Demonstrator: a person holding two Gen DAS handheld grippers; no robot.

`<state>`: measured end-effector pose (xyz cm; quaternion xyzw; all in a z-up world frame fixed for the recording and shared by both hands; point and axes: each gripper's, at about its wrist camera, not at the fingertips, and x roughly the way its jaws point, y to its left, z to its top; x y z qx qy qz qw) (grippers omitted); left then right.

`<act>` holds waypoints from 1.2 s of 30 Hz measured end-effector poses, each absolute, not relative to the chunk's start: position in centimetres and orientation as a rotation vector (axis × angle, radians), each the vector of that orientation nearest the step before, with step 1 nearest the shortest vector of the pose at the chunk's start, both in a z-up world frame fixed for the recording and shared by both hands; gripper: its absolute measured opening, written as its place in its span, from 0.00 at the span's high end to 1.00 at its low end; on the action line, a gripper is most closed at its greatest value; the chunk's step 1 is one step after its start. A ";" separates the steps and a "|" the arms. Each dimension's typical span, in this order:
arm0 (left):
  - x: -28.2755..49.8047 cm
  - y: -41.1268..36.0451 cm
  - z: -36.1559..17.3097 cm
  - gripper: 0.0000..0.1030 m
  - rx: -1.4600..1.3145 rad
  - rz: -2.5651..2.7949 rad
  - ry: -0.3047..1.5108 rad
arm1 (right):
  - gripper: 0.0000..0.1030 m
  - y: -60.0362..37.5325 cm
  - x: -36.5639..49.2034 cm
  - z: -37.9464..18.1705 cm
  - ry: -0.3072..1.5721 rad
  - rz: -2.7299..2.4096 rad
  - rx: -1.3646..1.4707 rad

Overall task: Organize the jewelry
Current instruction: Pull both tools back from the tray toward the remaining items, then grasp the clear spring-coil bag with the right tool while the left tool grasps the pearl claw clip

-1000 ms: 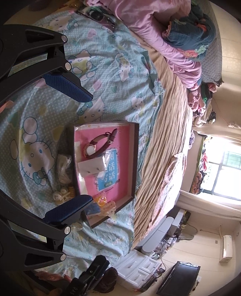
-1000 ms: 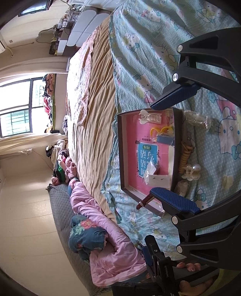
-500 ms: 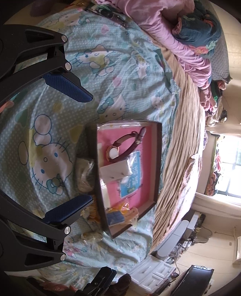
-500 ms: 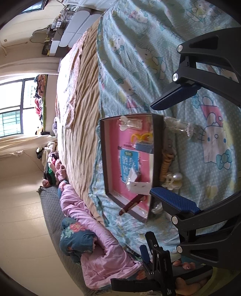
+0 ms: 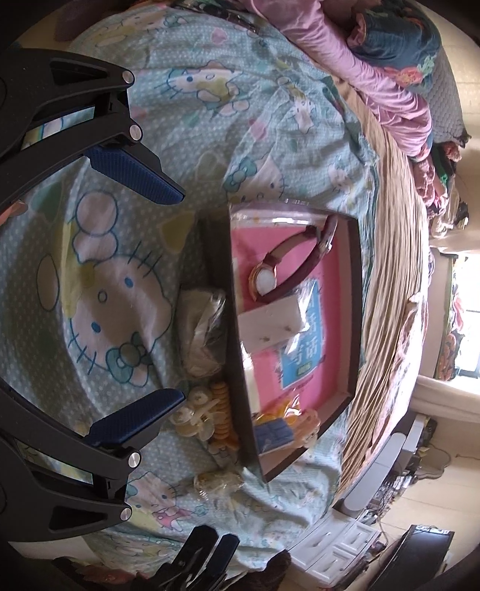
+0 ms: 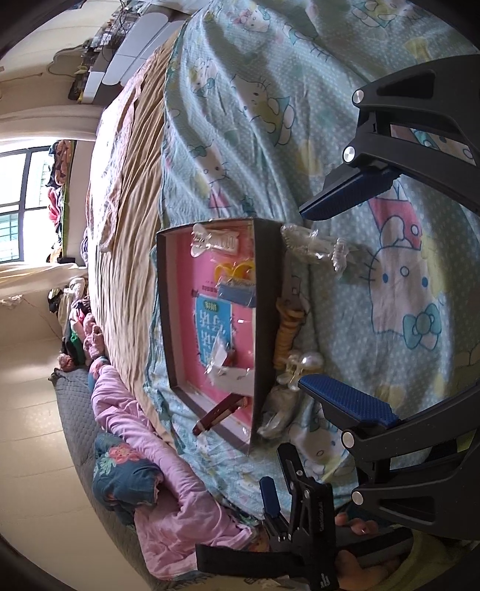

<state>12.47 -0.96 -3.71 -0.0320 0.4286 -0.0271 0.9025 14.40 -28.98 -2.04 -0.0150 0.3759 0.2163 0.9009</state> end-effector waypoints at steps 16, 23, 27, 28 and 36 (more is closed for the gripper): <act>12.5 -6.6 -5.1 0.23 -0.037 -0.192 0.901 | 0.33 -30.9 17.6 -6.3 0.868 0.394 -0.008; 13.3 -7.7 -6.1 0.47 -0.078 -0.212 0.928 | 0.47 -31.4 19.0 -7.4 0.892 0.407 0.018; 13.8 -8.0 -6.5 0.50 -0.112 -0.231 0.946 | 0.53 -31.4 20.0 -8.0 0.907 0.426 0.040; 13.9 -8.2 -6.5 0.50 -0.115 -0.233 0.950 | 0.54 -31.4 20.2 -8.1 0.910 0.428 0.045; 15.2 -9.0 -7.2 0.50 -0.135 -0.231 0.965 | 0.73 -32.0 20.9 -8.5 0.909 0.468 0.094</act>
